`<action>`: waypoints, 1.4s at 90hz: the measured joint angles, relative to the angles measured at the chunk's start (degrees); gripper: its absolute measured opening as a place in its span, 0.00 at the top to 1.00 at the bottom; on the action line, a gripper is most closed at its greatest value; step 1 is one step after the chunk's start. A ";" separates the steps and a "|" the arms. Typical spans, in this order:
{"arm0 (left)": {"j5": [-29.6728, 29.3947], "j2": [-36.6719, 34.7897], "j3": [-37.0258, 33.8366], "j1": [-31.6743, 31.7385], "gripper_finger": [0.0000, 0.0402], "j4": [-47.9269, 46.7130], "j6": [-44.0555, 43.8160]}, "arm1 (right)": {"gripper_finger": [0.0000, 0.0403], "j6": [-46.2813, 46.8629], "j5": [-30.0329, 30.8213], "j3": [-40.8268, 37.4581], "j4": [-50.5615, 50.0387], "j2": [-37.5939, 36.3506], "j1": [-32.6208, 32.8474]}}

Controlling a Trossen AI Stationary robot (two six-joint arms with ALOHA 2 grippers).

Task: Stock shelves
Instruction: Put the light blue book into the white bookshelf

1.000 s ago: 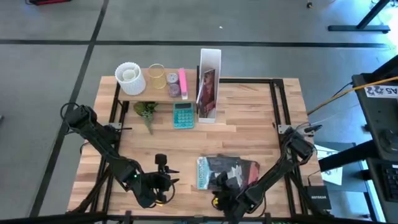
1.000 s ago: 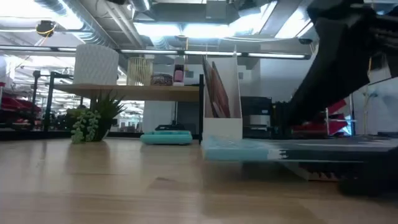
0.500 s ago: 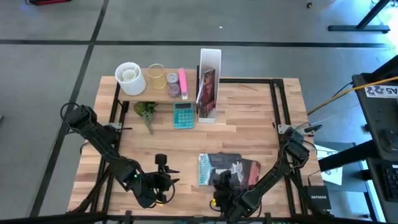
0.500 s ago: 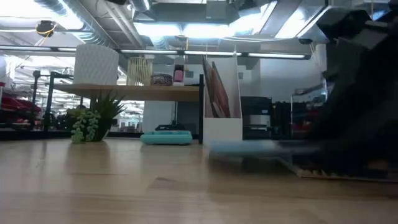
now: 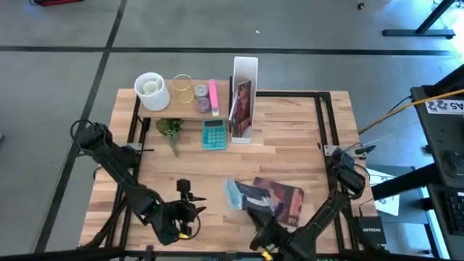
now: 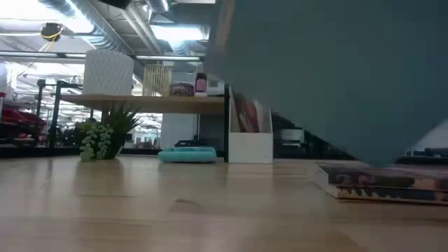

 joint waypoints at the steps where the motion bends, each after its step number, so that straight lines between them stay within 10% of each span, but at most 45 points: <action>1: -0.22 0.00 0.00 -0.13 0.71 -0.13 -0.04 | 0.99 2.73 -0.03 0.00 -1.44 -0.10 -0.19; 14: -2.80 0.02 0.00 -1.15 0.71 -0.82 -0.23 | 1.00 21.20 -0.40 -0.08 -14.27 -0.52 -4.94; 55: -2.93 0.02 0.00 -1.17 0.71 -0.94 0.24 | 1.00 17.75 -0.01 15.59 -28.55 -3.83 -18.96; 88: -2.65 0.02 0.00 -1.17 0.71 -0.98 0.26 | 1.00 -23.45 -7.17 31.98 -20.72 -3.85 -24.98; 108: -4.40 0.02 -0.01 -2.00 0.71 -1.23 0.15 | 1.00 -22.93 -0.14 34.99 -25.79 -3.87 -21.40; 126: -14.82 0.02 -0.02 -4.28 0.71 -5.55 -3.34 | 1.00 -23.25 -7.88 34.84 -23.04 -3.60 -15.22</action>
